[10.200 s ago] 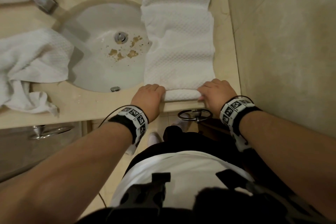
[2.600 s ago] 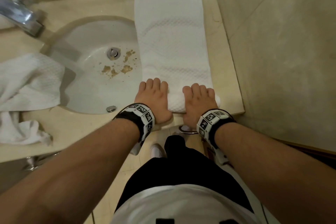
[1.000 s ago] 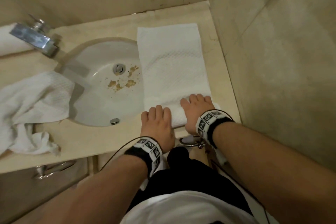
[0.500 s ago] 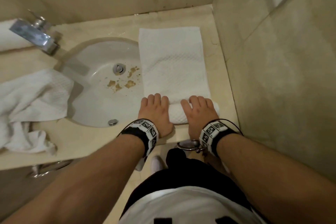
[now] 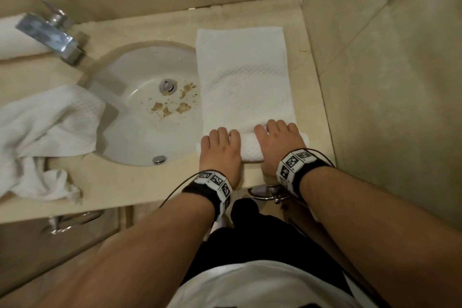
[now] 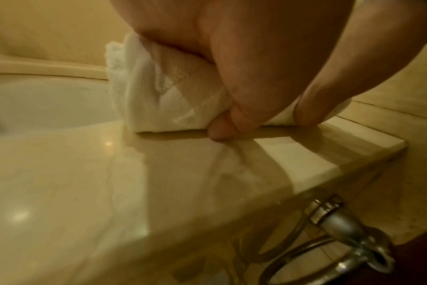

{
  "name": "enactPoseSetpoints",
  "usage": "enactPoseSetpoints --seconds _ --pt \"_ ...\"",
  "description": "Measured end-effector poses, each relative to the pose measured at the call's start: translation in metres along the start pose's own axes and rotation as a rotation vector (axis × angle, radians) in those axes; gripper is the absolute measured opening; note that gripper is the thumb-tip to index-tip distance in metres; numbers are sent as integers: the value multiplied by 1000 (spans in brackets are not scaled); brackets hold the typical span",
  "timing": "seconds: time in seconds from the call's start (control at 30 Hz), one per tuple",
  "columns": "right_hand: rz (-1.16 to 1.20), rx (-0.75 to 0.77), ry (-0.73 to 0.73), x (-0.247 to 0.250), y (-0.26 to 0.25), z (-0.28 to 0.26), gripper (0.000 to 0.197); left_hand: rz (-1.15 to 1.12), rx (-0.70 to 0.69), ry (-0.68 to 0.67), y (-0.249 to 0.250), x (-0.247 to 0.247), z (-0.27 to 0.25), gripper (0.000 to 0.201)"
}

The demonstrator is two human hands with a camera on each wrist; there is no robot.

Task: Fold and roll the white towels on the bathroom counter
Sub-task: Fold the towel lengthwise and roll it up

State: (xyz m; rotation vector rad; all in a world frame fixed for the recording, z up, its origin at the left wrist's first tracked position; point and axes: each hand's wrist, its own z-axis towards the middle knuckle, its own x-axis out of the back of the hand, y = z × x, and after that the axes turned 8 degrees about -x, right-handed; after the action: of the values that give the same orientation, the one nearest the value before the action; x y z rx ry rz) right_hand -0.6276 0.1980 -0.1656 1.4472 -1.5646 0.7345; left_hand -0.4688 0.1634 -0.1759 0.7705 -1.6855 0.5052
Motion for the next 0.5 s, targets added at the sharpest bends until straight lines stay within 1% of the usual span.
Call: enactPoseSetpoints --seconds 0.07,0.13,0.23,0.33,0.4,0.5 --pt "1 -5 -11 -5 -2 -10 84 -5 8 10 7 -1 -9 52" --pt "9 3 -23 -11 -4 -22 85 -21 3 -9 13 -4 -21 53" --pt "34 26 -56 -22 -9 -38 93 -63 6 -86 16 -8 -41 57" --pt "69 58 -66 -26 -12 -44 90 -94 24 -170 15 -4 -52 58" --pt "78 82 -44 -22 -12 -47 88 -108 26 -194 13 0 -52 59" --pt "31 103 59 -23 -15 -58 85 -138 9 -186 8 4 -42 64"
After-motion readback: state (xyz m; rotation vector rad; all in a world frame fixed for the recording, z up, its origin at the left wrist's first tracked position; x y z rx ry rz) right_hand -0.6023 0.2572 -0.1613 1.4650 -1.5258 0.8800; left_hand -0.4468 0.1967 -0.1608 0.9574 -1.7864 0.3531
